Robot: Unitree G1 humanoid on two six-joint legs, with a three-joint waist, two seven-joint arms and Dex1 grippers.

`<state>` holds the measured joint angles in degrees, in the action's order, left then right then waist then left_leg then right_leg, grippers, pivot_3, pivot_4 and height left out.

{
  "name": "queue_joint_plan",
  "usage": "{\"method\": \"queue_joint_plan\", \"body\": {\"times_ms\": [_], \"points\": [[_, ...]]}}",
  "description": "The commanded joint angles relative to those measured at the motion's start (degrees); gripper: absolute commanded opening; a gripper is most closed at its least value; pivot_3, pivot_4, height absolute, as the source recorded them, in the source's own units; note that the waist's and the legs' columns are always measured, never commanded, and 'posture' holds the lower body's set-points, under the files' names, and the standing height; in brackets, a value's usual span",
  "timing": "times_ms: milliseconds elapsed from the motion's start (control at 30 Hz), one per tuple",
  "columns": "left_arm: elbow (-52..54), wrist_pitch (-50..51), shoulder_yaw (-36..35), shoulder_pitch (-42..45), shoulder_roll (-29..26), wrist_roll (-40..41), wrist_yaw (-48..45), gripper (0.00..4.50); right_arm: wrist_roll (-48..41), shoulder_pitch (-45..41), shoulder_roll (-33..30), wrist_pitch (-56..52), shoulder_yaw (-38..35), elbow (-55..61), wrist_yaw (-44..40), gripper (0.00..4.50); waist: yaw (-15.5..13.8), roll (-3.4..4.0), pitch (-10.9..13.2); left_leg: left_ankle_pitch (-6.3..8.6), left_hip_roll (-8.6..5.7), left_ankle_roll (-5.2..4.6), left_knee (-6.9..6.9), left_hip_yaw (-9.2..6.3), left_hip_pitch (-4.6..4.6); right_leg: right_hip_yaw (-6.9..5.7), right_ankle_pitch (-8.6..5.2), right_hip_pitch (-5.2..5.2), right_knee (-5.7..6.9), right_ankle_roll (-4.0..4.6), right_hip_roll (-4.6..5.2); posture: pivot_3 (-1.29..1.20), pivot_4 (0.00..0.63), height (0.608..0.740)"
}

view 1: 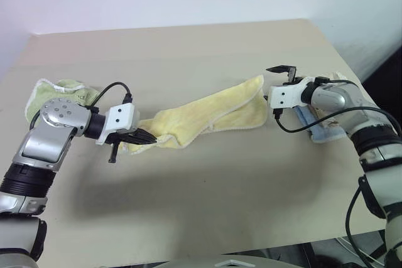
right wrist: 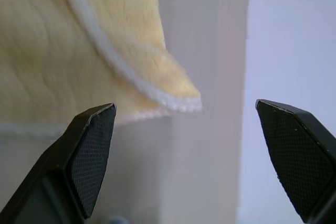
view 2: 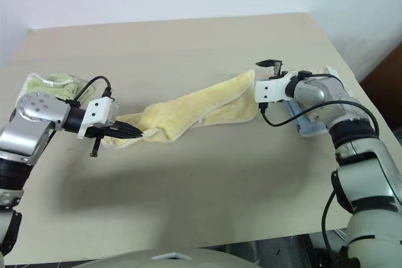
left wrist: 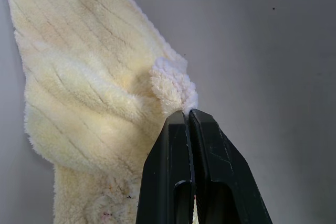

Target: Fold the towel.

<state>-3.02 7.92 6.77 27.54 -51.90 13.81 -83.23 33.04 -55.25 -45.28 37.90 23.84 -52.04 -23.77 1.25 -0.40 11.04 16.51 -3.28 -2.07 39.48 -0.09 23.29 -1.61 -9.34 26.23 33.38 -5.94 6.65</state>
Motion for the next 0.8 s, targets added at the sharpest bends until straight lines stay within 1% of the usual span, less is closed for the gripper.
{"method": "queue_joint_plan", "body": {"times_ms": [33, 100, 200, 367, 467, 500, 800], "points": [[2.0, 0.7, -2.3, 0.0, -1.2, 1.2, 0.5, 0.02, 5.4, -4.7, 1.5, 3.3, 2.8, -6.3, 7.0, 4.50, 0.0, 0.00, 0.0, -0.01, 0.00, 0.01, 0.00, 0.00, 0.00, 0.00, 0.00, 0.01, 0.00, 0.00, 0.00, 0.00, 0.150, 0.728], [2.5, 1.1, -2.7, -0.4, -1.5, 1.3, 0.8, 0.02, 9.6, -6.8, 3.0, 3.6, 5.7, -10.0, 12.1, 4.50, 0.1, 0.00, 0.0, -0.02, 0.00, 0.03, -0.01, 0.00, 0.00, 0.01, 0.00, 0.01, 0.00, 0.00, -0.01, 0.00, 0.150, 0.728], [3.1, 1.5, -3.3, -1.4, -2.1, 1.6, 1.0, 0.02, 13.5, -9.2, 4.8, 3.5, 8.7, -13.8, 18.0, 4.50, 0.2, 0.01, 0.0, -0.05, -0.01, 0.08, -0.02, 0.00, 0.00, 0.02, 0.00, 0.04, 0.05, 0.01, -0.01, 0.00, 0.150, 0.728], [3.7, 1.9, -4.1, -2.5, -3.1, 1.8, 1.5, 0.02, 16.4, -11.5, 6.0, 4.3, 11.5, -16.9, 23.1, 4.50, 0.1, 0.01, 0.0, -0.22, -0.03, 0.38, -0.10, -0.01, 0.00, 0.04, 0.00, 0.09, 0.23, 0.01, -0.01, 0.00, 0.150, 0.728], [4.4, 2.1, -4.6, -3.6, -3.5, 2.1, 1.7, 0.00, 16.6, -12.0, 6.0, 5.2, 11.9, -17.4, 23.7, 3.90, 0.2, 0.01, 0.0, -0.22, -0.03, 0.38, -0.11, -0.01, 0.00, 0.04, 0.00, 0.09, 0.24, 0.01, -0.01, 0.00, 0.150, 0.728], [4.5, 2.1, -4.6, -3.7, -3.5, 2.1, 1.8, 0.00, 16.7, -12.1, 6.0, 5.2, 12.0, -17.6, 23.9, 3.63, 0.2, 0.01, 0.0, -0.22, -0.03, 0.38, -0.12, 0.00, 0.00, 0.04, 0.00, 0.10, 0.24, 0.01, -0.01, 0.00, 0.150, 0.728], [3.4, 1.9, -4.3, -3.1, -3.3, 1.8, 2.0, 0.00, 16.5, -11.5, 4.5, 6.2, 11.6, -17.7, 24.4, 0.45, 1.3, 0.01, 0.0, -0.22, -0.04, 0.37, -0.16, -0.01, -0.02, 0.04, 0.00, 0.09, 0.28, 0.01, -0.02, 0.00, 0.150, 0.728]]}}
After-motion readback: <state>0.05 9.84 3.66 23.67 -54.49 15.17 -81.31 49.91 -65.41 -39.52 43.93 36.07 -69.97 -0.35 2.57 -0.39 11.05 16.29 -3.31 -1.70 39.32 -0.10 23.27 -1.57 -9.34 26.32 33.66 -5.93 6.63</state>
